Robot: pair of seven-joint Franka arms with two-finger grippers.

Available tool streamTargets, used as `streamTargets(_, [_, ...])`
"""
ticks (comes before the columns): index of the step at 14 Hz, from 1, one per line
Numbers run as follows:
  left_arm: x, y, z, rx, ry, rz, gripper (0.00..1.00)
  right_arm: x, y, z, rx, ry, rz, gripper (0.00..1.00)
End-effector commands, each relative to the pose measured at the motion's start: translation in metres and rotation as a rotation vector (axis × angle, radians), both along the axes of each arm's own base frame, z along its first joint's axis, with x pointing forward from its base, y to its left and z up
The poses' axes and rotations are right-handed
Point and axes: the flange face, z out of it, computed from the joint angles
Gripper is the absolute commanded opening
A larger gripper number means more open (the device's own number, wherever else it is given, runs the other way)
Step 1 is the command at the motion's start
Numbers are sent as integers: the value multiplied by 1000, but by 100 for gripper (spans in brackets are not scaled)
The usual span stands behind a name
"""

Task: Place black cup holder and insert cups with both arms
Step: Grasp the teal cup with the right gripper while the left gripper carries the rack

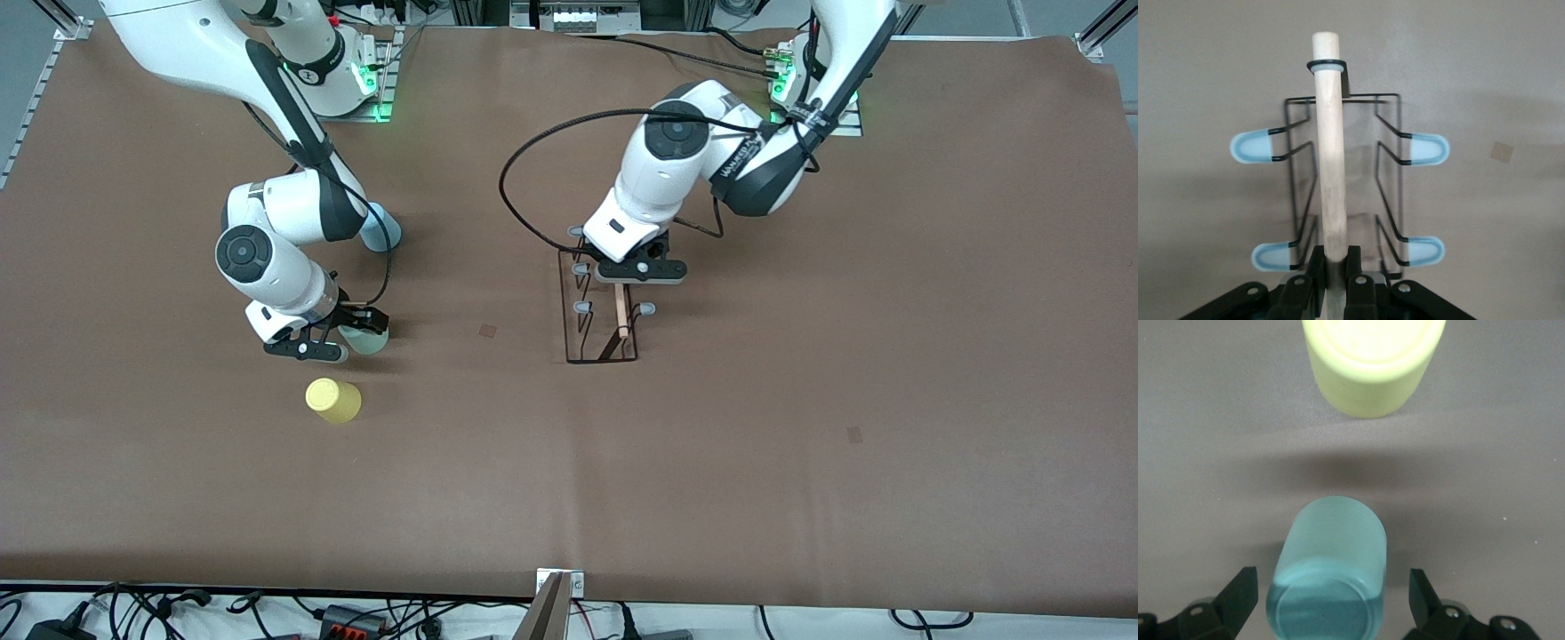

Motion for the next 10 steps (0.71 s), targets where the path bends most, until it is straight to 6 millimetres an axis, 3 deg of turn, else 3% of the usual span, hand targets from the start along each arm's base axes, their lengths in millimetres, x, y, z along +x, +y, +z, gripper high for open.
streamTargets(1, [-1, -11, -2, 23, -17, -23, 2, -10, 0, 2, 0, -14, -9, 100])
streamTargets(2, [-2, -11, -4, 35, -22, -28, 5, -11, 0, 1, -1, -11, -7, 85])
streamTargets(3, [-3, -11, -5, 39, -18, -31, 30, -12, 0, 1, -1, -10, -7, 69])
streamTargets(4, [-3, -12, -6, 37, -18, -29, 99, -12, 0, 2, -2, -8, -1, 50])
streamTargets(6, [2, -6, 3, 43, -36, -32, 100, -9, 0, 8, 0, -19, 8, 17])
streamTargets(8, [10, 11, 35, 75, -63, -14, 100, -5, 7, 17, 6, -38, 26, 9])
streamTargets(10, [26, 33, 77, 132, -39, 27, 100, 5, 11, 38, 8, -51, 30, 9])
